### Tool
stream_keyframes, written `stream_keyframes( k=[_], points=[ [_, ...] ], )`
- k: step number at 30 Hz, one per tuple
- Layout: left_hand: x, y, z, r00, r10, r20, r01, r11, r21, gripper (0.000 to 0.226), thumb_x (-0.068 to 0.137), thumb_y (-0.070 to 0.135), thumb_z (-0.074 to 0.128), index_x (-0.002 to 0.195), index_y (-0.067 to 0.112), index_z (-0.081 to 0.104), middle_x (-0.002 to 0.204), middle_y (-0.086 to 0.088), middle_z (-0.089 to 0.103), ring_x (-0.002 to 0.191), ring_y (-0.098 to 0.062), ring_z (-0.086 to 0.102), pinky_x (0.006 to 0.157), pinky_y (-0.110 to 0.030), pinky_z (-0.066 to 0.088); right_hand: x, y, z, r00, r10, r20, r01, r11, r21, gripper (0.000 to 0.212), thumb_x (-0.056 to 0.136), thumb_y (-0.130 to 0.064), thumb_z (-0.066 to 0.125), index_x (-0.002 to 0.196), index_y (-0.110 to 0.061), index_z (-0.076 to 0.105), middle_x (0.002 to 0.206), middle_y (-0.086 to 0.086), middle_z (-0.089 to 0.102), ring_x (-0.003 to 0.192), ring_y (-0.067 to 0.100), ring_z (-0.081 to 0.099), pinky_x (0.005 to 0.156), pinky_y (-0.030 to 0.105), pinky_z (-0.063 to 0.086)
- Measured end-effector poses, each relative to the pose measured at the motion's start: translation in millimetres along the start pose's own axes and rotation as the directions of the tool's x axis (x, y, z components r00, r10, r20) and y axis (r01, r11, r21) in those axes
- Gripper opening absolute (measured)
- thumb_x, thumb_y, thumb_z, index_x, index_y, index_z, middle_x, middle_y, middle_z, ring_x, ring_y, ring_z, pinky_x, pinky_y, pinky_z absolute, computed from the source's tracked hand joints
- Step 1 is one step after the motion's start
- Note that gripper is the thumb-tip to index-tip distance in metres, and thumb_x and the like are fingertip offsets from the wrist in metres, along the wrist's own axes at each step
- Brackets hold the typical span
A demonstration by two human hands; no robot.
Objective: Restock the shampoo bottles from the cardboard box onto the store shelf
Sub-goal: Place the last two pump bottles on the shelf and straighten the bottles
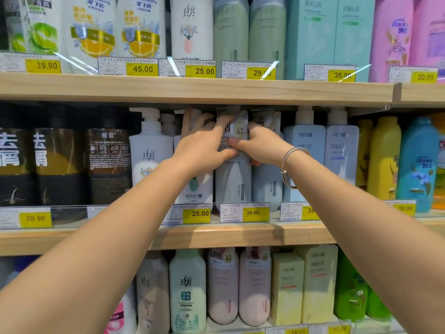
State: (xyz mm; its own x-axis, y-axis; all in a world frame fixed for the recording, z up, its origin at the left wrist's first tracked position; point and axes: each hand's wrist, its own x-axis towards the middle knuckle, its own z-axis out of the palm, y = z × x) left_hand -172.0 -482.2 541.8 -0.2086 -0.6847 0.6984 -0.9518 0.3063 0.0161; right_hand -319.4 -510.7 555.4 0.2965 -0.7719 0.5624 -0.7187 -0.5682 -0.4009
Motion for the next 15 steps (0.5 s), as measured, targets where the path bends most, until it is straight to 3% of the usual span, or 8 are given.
stream_keyframes(
  k=[4,7,9,12,14,15],
  points=[
    [1.0,2.4,1.4,1.0,-0.004,-0.03,0.004,1.0,-0.005,0.073,0.088,0.048,0.051,0.147,0.035,0.011,0.132,-0.014,0.051,0.132,-0.027,0.038,0.099,-0.042,0.037,-3.2,4.2,4.5,0.996,-0.035,-0.081,0.039,0.998,0.049,0.039,0.09,-0.042,0.053,0.11,-0.009,0.054,0.083,0.001,0.056,0.068,0.017,0.052,0.061,0.028,0.043],
    [3.2,3.7,0.6,1.0,-0.006,-0.026,0.007,0.999,0.034,0.071,0.088,0.048,0.05,0.147,0.034,0.013,0.13,-0.015,0.052,0.135,-0.027,0.033,0.102,-0.043,0.032,-2.4,3.7,4.5,0.997,-0.029,-0.067,0.032,0.999,0.041,0.034,0.09,-0.041,0.054,0.103,-0.01,0.055,0.078,0.0,0.055,0.06,0.012,0.05,0.056,0.025,0.044],
    [3.3,4.2,2.6,0.999,-0.027,-0.037,0.028,0.998,0.048,0.066,0.088,0.051,0.048,0.145,0.029,0.024,0.126,-0.015,0.055,0.128,-0.029,0.041,0.097,-0.045,0.037,-2.8,4.9,4.5,0.997,-0.003,-0.078,0.008,0.998,0.064,0.037,0.09,-0.04,0.053,0.103,-0.006,0.058,0.077,0.004,0.058,0.065,0.02,0.055,0.063,0.032,0.049],
    [-0.4,6.7,4.8,0.996,-0.07,-0.06,0.074,0.995,0.071,0.066,0.086,0.056,0.047,0.143,0.028,0.028,0.115,-0.014,0.061,0.111,-0.034,0.053,0.082,-0.041,0.044,-5.1,15.7,-4.4,0.927,0.017,-0.375,0.017,0.996,0.089,0.029,0.089,-0.028,0.051,0.099,-0.004,0.063,0.085,0.011,0.065,0.08,0.029,0.057,0.069,0.031,0.044],
    [-3.9,12.7,4.0,0.988,-0.114,-0.107,0.123,0.989,0.086,0.067,0.085,0.057,0.048,0.142,0.028,0.027,0.114,-0.016,0.058,0.111,-0.037,0.049,0.087,-0.043,0.039,-7.1,28.4,-12.4,0.825,0.042,-0.563,-0.045,0.999,0.009,0.028,0.088,-0.021,0.046,0.101,-0.003,0.063,0.101,0.018,0.066,0.1,0.034,0.055,0.081,0.036,0.045],
    [-5.1,17.5,4.1,0.98,-0.135,-0.146,0.148,0.986,0.081,0.068,0.085,0.057,0.05,0.142,0.029,0.026,0.118,-0.017,0.053,0.116,-0.038,0.043,0.094,-0.045,0.035,-7.5,33.9,-16.4,0.81,0.054,-0.584,-0.111,0.992,-0.062,0.03,0.09,-0.023,0.044,0.106,-0.004,0.061,0.109,0.021,0.064,0.111,0.037,0.051,0.089,0.039,0.043]
  ],
)
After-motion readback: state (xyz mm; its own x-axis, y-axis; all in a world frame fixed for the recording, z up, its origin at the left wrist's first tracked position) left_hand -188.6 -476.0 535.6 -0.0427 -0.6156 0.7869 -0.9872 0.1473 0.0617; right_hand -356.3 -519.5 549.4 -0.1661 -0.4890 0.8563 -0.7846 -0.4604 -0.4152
